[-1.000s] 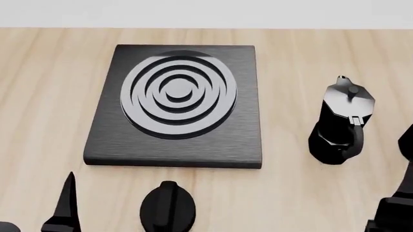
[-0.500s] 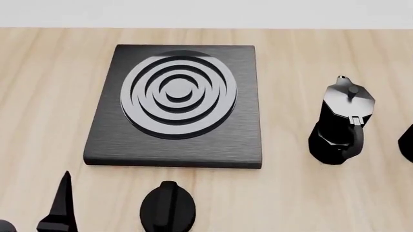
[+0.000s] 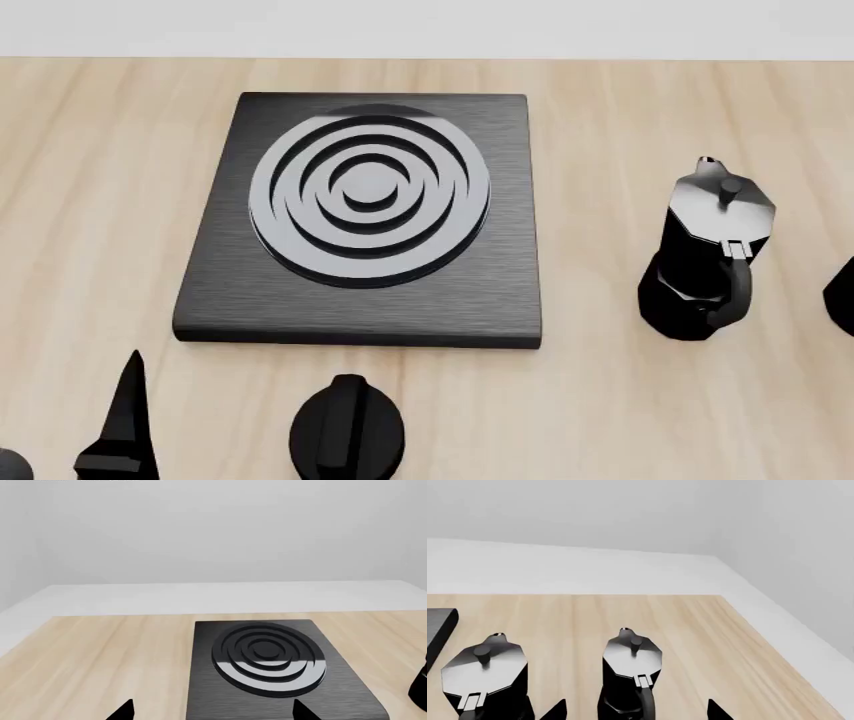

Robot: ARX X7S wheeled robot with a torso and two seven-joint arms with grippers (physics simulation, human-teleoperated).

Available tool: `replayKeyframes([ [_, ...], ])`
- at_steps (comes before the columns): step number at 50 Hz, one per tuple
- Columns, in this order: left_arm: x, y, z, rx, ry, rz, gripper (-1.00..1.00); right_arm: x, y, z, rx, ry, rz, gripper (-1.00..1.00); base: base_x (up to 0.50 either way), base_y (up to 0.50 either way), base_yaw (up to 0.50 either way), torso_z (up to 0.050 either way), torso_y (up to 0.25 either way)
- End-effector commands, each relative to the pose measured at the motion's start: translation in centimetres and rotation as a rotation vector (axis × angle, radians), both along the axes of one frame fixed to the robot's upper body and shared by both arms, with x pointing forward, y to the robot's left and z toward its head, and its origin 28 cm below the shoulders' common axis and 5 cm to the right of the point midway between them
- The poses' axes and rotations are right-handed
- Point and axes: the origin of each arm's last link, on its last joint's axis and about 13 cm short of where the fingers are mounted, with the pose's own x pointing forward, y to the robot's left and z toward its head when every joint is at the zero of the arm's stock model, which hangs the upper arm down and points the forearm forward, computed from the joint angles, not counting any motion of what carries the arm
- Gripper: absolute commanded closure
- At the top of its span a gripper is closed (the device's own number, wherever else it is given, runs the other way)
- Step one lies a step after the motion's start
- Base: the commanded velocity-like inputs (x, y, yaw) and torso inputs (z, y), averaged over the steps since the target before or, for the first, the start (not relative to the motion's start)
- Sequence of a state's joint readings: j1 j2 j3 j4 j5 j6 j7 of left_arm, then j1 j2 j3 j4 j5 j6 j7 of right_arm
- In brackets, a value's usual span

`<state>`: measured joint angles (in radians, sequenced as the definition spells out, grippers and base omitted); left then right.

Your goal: Put the right moka pot on the stove.

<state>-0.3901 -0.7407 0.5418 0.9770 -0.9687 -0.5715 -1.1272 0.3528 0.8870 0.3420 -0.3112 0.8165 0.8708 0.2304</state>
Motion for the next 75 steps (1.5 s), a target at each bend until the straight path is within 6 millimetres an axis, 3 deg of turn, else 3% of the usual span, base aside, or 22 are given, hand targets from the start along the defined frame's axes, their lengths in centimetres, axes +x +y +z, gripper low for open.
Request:
replayKeyframes([
  [1, 0.0, -0.1, 0.0, 0.012, -0.002, -0.003, -1.00, 1.9, -0.5, -0.9, -0.007, 0.048, -0.012, -1.00, 0.00, 0.00, 0.00, 0.000, 0.000],
  [55, -0.2, -0.2, 0.1, 0.007, -0.029, 0.006, -1.00, 8.5, -2.5, -4.6, -0.004, 0.175, -0.064, -1.00, 0.00, 0.00, 0.00, 0.000, 0.000],
  [75, -0.3, -0.2, 0.2, 0.009, -0.040, 0.007, -1.00, 9.9, -3.1, -5.9, -0.003, 0.203, -0.083, -1.00, 0.00, 0.00, 0.00, 0.000, 0.000],
])
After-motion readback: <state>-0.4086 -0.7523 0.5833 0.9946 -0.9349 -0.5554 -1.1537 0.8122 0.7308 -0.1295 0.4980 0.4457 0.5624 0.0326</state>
